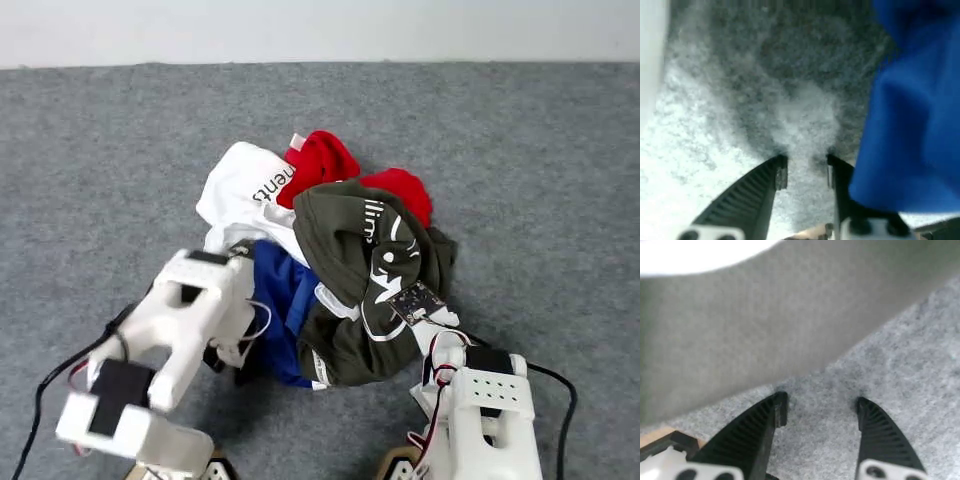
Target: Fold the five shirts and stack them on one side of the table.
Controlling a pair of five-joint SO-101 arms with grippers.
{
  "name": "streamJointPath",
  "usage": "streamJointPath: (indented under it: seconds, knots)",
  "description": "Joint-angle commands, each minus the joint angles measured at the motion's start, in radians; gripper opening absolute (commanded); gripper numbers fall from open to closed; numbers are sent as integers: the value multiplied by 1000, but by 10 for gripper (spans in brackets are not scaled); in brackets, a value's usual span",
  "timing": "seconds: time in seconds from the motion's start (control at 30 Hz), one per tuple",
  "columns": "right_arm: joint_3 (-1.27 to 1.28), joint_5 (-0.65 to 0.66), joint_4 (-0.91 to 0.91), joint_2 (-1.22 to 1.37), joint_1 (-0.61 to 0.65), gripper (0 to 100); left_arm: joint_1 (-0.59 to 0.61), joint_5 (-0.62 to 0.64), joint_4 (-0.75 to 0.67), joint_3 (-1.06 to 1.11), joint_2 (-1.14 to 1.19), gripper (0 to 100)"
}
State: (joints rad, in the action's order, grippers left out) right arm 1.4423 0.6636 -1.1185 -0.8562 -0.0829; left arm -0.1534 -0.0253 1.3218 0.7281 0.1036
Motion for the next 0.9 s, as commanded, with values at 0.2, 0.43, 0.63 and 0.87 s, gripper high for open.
streamJointPath:
  seconds: [0.2, 0.43, 0.63, 0.87]
  knots:
    - [40, 11, 65, 12, 10, 225, 38, -12, 419, -417, -5, 134]
    - [40, 11, 65, 12, 10, 225, 163, -12, 423, -420, -6, 134]
    - [34, 141, -25, 12, 2, 225, 302, -12, 433, -495, -8, 134]
    - [-54, 377, -205, 12, 5, 225, 468, -11, 434, -725, -8, 134]
